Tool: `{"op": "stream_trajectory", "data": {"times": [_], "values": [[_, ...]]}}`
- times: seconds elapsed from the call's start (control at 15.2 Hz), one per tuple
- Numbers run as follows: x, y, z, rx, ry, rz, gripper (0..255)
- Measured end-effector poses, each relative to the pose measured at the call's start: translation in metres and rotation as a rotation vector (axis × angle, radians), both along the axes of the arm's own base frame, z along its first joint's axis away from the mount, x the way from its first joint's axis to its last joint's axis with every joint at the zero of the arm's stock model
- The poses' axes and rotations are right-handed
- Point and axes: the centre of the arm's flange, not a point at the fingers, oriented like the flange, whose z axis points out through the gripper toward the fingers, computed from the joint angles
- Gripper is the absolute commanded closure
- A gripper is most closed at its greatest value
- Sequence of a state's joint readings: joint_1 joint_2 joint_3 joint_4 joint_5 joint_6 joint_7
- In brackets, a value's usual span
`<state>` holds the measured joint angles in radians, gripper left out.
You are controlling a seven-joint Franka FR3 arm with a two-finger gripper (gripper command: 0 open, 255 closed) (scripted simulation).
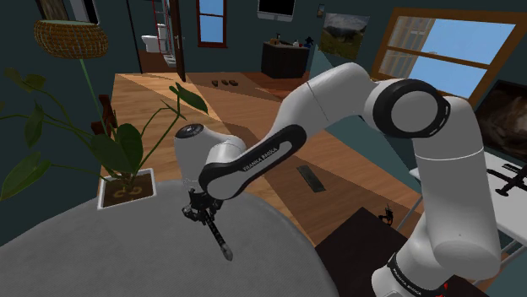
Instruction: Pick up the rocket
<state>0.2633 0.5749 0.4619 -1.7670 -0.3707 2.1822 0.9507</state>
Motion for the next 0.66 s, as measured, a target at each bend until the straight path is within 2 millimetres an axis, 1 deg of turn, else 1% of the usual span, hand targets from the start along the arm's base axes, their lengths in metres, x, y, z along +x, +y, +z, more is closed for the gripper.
{"op": "stream_trajectory", "data": {"times": [0.26, 0.66], "values": [[0.0, 0.002, 0.021, 0.0, 0.0, 0.0, 255], [0.0, 0.001, 0.051, 0.0, 0.0, 0.0, 255]]}}
